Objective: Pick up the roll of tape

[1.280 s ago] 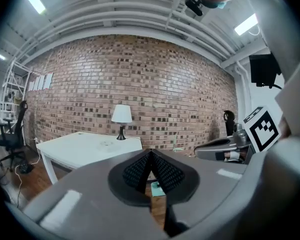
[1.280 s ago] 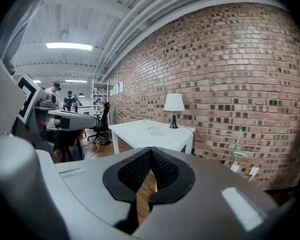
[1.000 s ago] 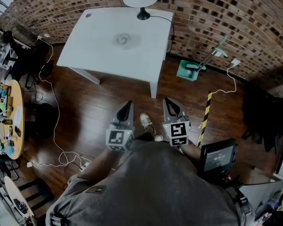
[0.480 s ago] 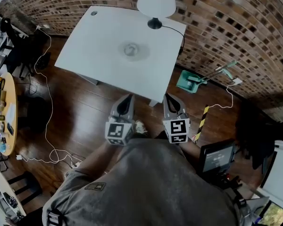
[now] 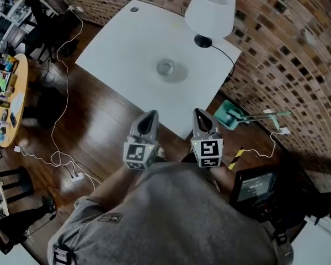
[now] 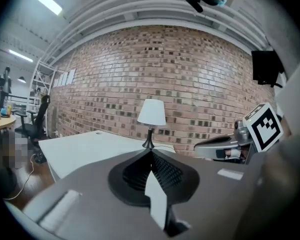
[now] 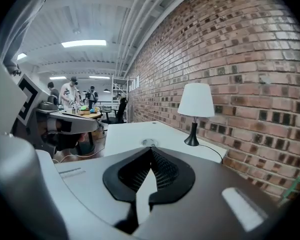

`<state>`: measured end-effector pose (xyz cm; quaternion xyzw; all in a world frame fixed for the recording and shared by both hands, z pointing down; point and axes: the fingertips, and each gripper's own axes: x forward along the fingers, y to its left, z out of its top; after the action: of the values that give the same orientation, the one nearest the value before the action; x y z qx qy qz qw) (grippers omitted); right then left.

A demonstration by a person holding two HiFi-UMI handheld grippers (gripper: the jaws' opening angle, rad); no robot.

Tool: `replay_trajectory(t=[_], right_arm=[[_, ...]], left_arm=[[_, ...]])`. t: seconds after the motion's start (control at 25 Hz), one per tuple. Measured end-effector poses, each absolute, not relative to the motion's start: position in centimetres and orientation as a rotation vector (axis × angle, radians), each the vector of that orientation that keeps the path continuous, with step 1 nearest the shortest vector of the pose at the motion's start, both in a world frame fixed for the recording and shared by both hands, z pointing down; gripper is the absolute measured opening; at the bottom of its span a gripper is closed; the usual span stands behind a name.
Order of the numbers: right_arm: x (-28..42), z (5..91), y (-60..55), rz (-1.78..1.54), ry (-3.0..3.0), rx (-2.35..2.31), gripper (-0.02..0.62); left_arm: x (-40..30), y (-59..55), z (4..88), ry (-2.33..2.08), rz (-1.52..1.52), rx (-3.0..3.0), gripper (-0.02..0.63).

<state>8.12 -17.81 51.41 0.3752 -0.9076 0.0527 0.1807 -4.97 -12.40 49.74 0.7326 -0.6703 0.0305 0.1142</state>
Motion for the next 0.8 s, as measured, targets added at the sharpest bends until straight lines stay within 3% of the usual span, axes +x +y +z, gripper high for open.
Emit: replay_trajectory(t=[0.8], right_arm=[[4.3, 52.3, -24.0, 0.056, -2.663, 0.45, 0.015]], left_arm=[[-4.4, -14.7, 49.5, -2.261, 0.078, 1.711, 0.002]])
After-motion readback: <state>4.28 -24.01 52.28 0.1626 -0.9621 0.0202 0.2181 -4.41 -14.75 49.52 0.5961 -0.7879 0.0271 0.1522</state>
